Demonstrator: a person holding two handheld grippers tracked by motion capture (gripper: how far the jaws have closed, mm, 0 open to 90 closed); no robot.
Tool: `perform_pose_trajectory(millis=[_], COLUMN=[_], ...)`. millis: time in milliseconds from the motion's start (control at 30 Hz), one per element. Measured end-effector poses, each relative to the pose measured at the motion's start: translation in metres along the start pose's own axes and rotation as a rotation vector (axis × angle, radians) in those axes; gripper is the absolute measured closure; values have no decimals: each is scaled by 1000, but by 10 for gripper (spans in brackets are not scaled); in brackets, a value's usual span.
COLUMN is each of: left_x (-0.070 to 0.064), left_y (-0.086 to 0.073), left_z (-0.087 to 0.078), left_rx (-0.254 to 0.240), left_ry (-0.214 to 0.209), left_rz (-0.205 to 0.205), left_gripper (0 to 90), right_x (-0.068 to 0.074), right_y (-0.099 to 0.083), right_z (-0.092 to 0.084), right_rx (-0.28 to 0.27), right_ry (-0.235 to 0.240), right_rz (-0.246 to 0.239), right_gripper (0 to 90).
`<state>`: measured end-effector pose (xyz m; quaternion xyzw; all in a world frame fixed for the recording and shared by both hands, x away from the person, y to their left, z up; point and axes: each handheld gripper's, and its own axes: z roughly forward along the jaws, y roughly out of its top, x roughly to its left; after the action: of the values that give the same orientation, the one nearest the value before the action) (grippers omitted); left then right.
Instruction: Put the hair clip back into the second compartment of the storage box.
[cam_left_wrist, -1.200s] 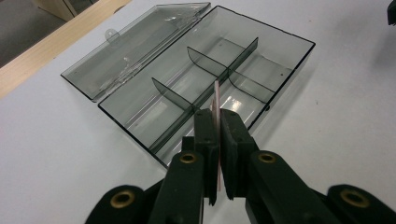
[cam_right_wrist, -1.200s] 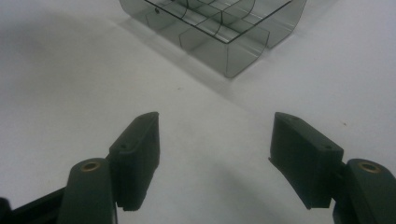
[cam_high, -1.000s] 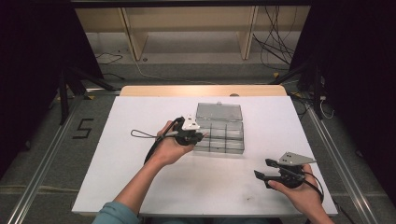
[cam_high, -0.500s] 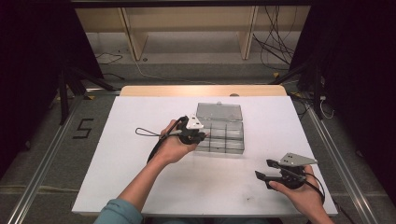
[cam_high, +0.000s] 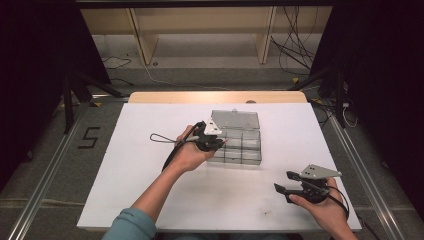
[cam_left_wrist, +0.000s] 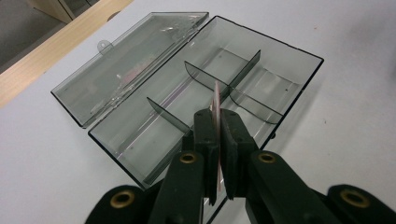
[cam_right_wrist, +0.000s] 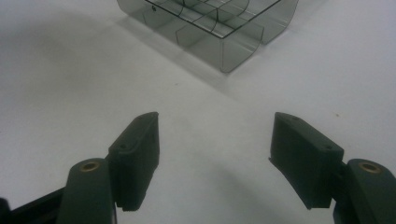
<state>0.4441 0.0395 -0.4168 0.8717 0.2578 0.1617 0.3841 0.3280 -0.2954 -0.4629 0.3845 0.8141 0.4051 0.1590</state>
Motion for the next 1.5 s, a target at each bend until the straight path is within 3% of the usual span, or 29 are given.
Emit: perform_pose_trajectory(millis=[967, 1500], left_x=[-4, 0], left_y=[26, 27], left_z=[23, 36], left_rx=[17, 34], left_ry=[-8, -3], left_rz=[28, 18], left_gripper=[858, 858], right_x=[-1, -1], right_y=[-1, -1], right_z=[-1, 0], right_rx=[0, 1], right_ry=[-1, 0], right_rz=[-2, 1], right_gripper=[337, 336])
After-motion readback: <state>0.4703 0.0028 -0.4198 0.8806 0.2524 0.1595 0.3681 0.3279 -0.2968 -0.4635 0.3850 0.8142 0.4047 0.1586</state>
